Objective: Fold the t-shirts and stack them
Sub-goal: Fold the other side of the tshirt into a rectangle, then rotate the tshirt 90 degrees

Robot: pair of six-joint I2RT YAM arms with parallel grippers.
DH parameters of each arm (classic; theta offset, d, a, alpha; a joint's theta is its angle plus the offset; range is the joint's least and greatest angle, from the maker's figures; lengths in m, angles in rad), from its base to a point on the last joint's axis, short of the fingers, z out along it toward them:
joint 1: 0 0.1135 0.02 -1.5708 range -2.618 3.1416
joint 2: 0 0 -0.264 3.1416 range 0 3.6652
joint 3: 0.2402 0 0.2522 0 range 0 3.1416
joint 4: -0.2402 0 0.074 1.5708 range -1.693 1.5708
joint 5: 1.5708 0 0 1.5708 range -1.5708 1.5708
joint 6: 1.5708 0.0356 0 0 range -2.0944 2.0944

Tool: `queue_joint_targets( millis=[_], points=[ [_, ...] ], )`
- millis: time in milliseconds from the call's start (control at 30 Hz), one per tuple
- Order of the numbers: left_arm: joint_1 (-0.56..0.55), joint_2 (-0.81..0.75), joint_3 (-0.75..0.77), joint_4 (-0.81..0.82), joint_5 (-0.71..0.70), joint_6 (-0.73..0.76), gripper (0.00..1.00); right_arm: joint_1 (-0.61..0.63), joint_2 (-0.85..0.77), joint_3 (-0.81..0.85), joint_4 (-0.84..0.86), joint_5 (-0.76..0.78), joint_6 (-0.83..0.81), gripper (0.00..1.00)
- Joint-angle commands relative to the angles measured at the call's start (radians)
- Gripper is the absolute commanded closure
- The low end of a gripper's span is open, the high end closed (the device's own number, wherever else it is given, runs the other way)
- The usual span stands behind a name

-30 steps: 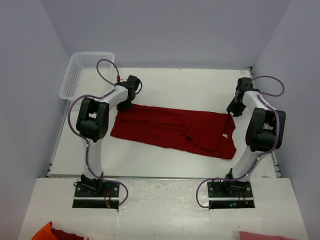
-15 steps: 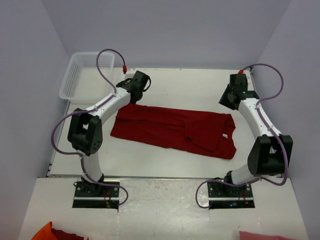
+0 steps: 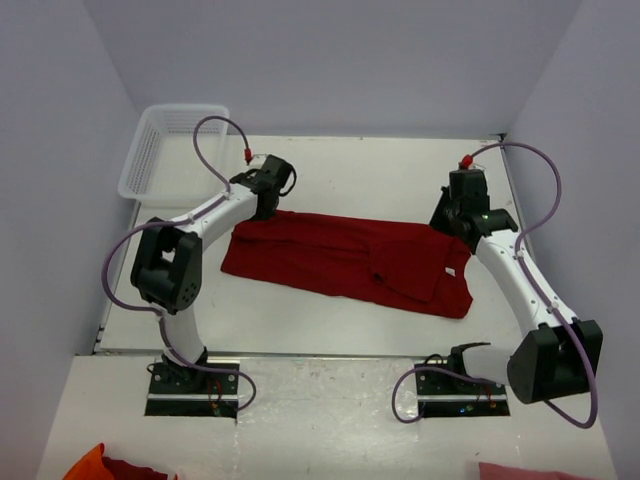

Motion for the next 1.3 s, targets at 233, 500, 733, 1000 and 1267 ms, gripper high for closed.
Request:
queue_joint_targets(
  millis=[233,500,733,1000,1267],
  points=[
    [0.025,0.045,-0.049,0.004,0.041,-0.058,1.00,0.011,-0.021,-0.029,0.007,-0.024,-0.007,0.94],
    [0.031,0.023,-0.108,-0.031,0.082,-0.098,1.00,0.076,0.110,-0.024,-0.066,-0.079,0.028,0.99],
    [0.034,0.060,-0.143,-0.035,0.136,-0.132,1.00,0.180,0.220,-0.074,-0.034,-0.139,0.061,1.00],
    [0.049,0.097,-0.157,-0.087,0.185,-0.178,1.00,0.199,0.419,0.014,-0.121,-0.108,0.045,0.99],
    [0.064,0.080,-0.223,-0.093,0.236,-0.213,1.00,0.202,0.551,0.156,-0.198,-0.087,0.010,0.98]
  ],
)
